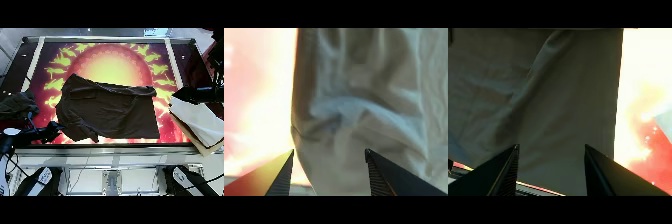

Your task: Fold the shirts.

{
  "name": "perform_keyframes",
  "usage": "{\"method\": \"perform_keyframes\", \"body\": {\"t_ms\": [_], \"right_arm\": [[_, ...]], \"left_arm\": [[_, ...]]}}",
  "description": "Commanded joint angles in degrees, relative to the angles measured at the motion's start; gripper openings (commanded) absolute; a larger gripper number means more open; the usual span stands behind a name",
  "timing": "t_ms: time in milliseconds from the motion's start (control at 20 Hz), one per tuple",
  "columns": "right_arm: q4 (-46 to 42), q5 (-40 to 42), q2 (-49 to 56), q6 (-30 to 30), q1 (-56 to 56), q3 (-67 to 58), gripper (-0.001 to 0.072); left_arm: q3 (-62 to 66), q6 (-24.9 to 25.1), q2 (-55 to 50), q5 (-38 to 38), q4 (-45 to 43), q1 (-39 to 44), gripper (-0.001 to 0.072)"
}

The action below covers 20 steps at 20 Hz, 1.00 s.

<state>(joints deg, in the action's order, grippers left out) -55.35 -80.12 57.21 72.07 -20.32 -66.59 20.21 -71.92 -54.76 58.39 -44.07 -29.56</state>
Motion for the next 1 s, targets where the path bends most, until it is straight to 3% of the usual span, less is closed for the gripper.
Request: {"method": "perform_keyframes", "body": {"t_ms": [0, 250, 550, 600, 650, 700, 750, 800, 850, 950], "right_arm": [[0.0, -0.5, 0.0, -0.1, 0.0, 0.0, 0.0464], [0.1, -0.6, 0.0, 0.0, 0.0, 0.0, 0.0465], [0.9, -0.6, 0.0, 0.1, 0.0, 0.0, 0.0464], [1.1, -0.6, 0.0, 0.1, 0.0, 0.0, 0.0464], [1.3, -0.6, 0.0, 0.1, 0.0, 0.0, 0.0464], [1.5, -0.6, 0.0, 0.1, 0.0, 0.0, 0.0464], [1.6, -0.6, 0.0, 0.1, 0.0, 0.0, 0.0464], [1.8, -0.6, 0.0, 0.1, 0.0, 0.0, 0.0464], [1.8, -0.5, 0.0, 0.1, 0.0, 0.0, 0.0464], [1.8, -0.5, 0.0, 0.1, 0.0, 1.2, 0.0464]], "left_arm": [[-0.5, 1.9, -4.1, -4.3, 2.3, 0.0, 0.0518], [-0.5, 2.6, -4.4, -8.3, 2.3, 0.0, 0.0516], [-0.5, 6.6, -7.8, -6.6, 7.8, 0.0, 0.0466], [-0.5, 7.9, -8.7, -5.9, 9.4, 0.0, 0.0433], [-0.5, 9.4, -9.3, -5.3, 10.9, 0.0, 0.0339], [-0.5, 10.9, -9.6, -4.9, 12.2, 0.0, 0.0335], [-0.5, 11.3, -9.6, -4.9, 12.6, 0.0, 0.0286], [-0.5, 11.7, -9.6, -4.8, 12.6, 0.0, 0.0112], [-0.5, 12.2, -9.6, -4.6, 12.6, 0.0, 0.0013], [-0.5, 12.2, -9.6, -4.2, 12.6, 0.0, 0.0014]]}}
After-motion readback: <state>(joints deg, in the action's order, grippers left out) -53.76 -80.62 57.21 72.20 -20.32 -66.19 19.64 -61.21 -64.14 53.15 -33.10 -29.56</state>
